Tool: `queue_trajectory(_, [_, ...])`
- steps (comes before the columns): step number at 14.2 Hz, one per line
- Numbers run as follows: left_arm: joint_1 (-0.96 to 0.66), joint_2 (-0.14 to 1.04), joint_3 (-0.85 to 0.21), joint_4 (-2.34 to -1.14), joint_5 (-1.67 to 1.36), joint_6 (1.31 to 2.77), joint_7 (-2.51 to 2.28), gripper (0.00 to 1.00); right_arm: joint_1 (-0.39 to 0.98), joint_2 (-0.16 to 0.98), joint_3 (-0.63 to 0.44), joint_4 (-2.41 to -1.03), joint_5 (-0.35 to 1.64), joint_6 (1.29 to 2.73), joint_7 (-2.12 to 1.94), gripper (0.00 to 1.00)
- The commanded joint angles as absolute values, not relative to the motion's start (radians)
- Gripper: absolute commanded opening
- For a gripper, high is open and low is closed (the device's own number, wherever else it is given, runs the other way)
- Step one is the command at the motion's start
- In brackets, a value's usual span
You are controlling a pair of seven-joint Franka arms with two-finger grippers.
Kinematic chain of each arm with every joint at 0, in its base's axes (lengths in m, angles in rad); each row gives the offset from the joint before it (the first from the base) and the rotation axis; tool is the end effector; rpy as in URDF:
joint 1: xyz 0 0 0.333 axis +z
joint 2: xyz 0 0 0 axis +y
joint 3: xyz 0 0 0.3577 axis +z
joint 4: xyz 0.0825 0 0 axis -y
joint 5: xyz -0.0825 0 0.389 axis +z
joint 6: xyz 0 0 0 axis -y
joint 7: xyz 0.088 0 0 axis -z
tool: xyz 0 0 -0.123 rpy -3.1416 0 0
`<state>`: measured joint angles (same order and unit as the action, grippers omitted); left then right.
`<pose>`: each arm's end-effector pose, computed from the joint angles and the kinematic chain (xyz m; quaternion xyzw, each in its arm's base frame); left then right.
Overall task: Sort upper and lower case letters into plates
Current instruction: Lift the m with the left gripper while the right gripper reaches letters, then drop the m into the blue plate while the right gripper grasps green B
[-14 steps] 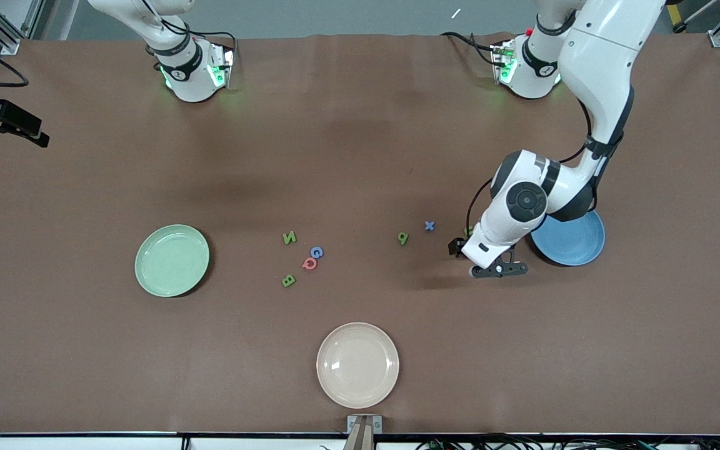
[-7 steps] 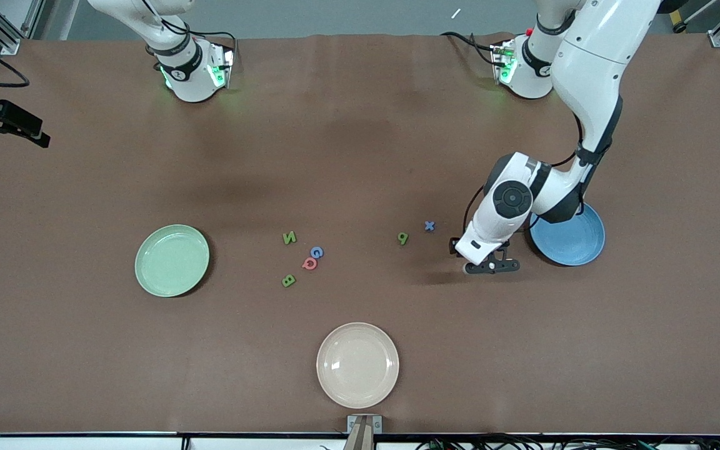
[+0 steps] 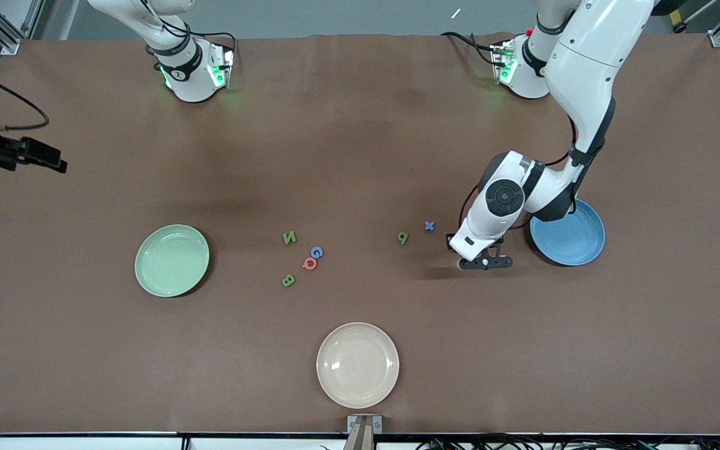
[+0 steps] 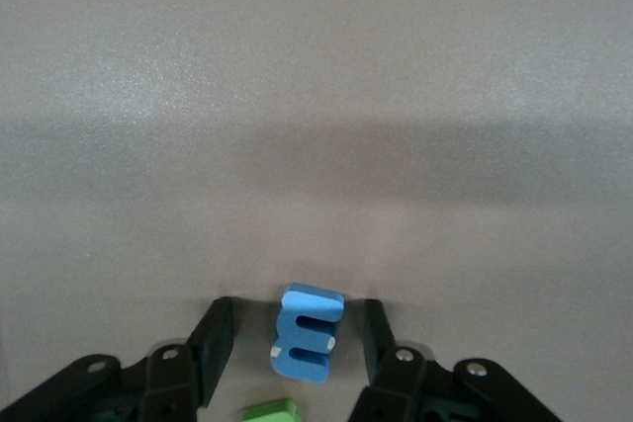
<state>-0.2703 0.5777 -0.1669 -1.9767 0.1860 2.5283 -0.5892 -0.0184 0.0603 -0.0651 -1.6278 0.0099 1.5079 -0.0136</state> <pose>0.5763 -0.2654 0.1889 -0.9999 -0.0124 0.0020 0.0096 0.5626 -0.0448 0.5848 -0.9953 0.0351 0.0897 0.0073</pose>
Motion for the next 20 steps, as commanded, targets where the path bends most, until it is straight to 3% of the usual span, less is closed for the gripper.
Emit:
queue_trajectory(1, [-0.272, 0.578, -0.164, -1.988, 0.212, 2.54, -0.606, 0.3, -0.015, 0.147, -0.069, -1.582, -0.017, 1.494, -0.011, 1.0])
queue_trajectory(5, [-0.262, 0.56, -0.164, -1.987, 0.21, 2.539, -0.611, 0.08, 0.052, 0.149, -0.058, -1.609, 0.015, 1.508, 0.385, 1.0])
queue_trajectory(9, [-0.235, 0.441, -0.164, -1.985, 0.21, 2.485, -0.586, 0.05, 0.175, 0.169, -0.058, -1.753, 0.098, 1.774, 0.722, 1.0])
queue_trajectory(14, [-0.138, 0.269, -0.173, -2.003, 0.196, 2.226, -0.384, 0.05, 0.288, 0.332, -0.06, -1.802, 0.163, 2.063, 0.857, 1.0])
queue_trajectory(20, [0.041, 0.14, -0.175, -2.192, 0.196, 2.24, -0.091, 0.05, 0.419, 0.54, -0.06, -1.795, 0.164, 2.331, 1.037, 1.0])
